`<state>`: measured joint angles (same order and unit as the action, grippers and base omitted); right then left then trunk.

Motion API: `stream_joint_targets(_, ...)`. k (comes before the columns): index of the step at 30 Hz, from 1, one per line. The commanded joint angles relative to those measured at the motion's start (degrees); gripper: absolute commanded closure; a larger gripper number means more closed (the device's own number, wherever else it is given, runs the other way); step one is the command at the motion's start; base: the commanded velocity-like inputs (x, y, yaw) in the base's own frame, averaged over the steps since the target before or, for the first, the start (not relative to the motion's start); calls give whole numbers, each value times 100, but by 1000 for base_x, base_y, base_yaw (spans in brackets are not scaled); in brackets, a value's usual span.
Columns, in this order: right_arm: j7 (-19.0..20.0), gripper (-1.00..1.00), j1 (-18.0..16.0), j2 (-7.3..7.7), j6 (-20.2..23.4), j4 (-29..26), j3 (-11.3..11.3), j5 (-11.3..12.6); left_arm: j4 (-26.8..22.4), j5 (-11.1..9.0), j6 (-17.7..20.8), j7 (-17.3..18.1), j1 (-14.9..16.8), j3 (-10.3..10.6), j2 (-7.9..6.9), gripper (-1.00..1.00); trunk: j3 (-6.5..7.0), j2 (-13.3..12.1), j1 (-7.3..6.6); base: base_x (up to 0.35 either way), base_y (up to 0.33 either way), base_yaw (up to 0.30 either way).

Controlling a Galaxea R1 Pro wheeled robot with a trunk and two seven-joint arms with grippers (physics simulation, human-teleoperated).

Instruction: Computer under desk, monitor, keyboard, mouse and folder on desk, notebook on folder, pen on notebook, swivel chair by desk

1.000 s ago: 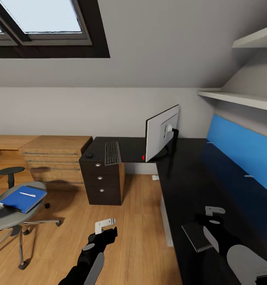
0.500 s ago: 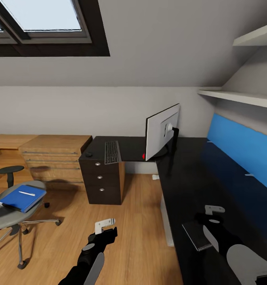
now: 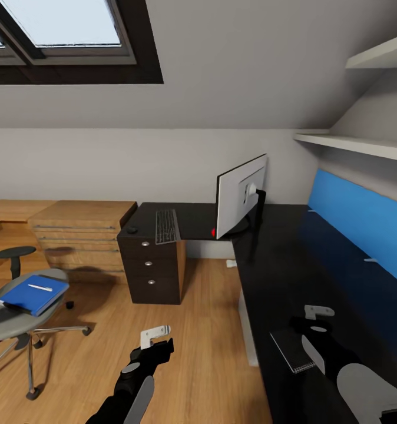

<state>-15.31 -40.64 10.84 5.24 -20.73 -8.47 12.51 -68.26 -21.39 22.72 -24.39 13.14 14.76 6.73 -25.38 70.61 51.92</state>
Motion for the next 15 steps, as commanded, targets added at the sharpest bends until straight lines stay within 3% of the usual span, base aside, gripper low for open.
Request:
stream_joint_targets(1,-25,-100,3,5,71,60,-52,85,-8,-57,13,-52,4,10,-2,-100,-8,3,0,-95,-43,0)
stream_joint_targets(15,-25,-100,3,-2,65,60,-57,85,-3,-66,13,-57,4,10,0,-100,-8,3,0,-234,-153,0)
